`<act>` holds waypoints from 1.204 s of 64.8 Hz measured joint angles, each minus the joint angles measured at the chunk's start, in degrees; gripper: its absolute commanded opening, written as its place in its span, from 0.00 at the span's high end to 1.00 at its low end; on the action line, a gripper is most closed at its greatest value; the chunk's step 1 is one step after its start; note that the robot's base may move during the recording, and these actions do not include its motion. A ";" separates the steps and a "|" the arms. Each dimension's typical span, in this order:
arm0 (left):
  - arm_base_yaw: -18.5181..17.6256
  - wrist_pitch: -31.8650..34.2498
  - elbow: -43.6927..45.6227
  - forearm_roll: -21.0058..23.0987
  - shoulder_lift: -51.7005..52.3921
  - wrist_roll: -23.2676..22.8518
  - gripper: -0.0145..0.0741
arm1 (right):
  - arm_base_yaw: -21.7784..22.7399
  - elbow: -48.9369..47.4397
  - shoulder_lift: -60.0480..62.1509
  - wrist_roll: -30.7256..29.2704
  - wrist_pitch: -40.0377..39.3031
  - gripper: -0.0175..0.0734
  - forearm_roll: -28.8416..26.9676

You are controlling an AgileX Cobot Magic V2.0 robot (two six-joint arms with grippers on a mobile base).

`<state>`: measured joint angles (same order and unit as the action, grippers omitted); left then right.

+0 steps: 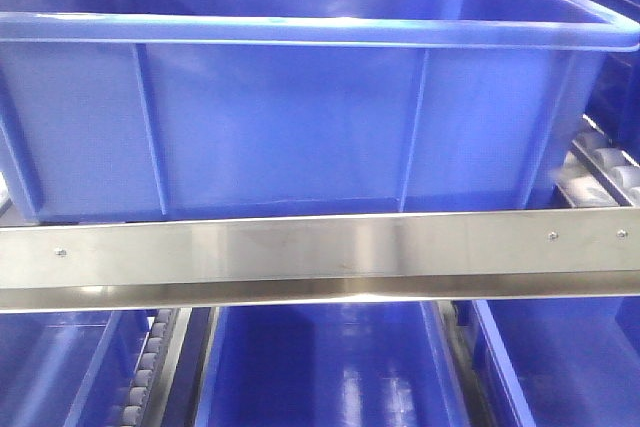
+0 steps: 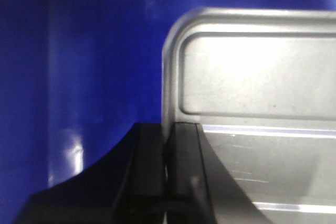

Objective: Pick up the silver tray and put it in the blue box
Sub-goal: 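Open both grippers to release the tray inside the bin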

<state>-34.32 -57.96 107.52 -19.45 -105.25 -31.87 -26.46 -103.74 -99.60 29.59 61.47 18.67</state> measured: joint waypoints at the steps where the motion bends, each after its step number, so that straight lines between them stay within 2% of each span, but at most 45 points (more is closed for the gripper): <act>1: 0.18 0.34 0.00 0.12 -0.51 0.00 0.95 | 0.20 0.00 -0.88 0.00 -0.31 0.74 0.00; 15: 2.18 3.84 0.00 0.26 -6.51 -0.33 0.95 | 1.78 0.00 -8.22 0.00 -5.84 0.74 -0.11; 26: 2.41 4.59 0.00 -0.11 -8.49 -0.66 0.95 | 1.90 0.00 -10.39 0.00 -7.08 0.74 0.01; 35: 2.46 5.49 0.00 -0.11 -9.23 -0.65 0.82 | 2.24 -0.02 -10.86 0.00 -7.69 0.73 0.35; 41: 2.46 5.69 0.00 0.00 -9.61 0.16 0.66 | 2.24 -0.24 -10.86 -0.23 -8.08 0.64 0.78; 49: 2.55 6.28 -0.10 0.92 -9.89 0.60 0.44 | 2.24 -0.38 -10.86 -0.47 -9.11 0.40 0.66; 54: 2.68 7.30 -0.10 1.25 -9.89 0.60 0.35 | 2.04 -0.47 -10.86 -0.56 -9.38 0.26 0.42; 58: 2.68 7.62 -0.10 1.53 -9.89 0.60 0.32 | 1.90 -0.47 -10.86 -0.56 -9.38 0.19 0.28; 73: 2.86 6.31 0.88 1.68 -9.65 1.32 0.33 | 1.80 -0.51 -10.65 -0.56 -8.27 0.20 0.24; 78: 2.86 5.10 1.37 1.93 -8.78 1.69 0.33 | 1.80 -0.51 -9.78 -0.56 -7.55 0.23 0.15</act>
<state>-31.46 -52.86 108.89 -17.52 -114.03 -30.18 -24.66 -104.25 -109.38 29.03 53.93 18.82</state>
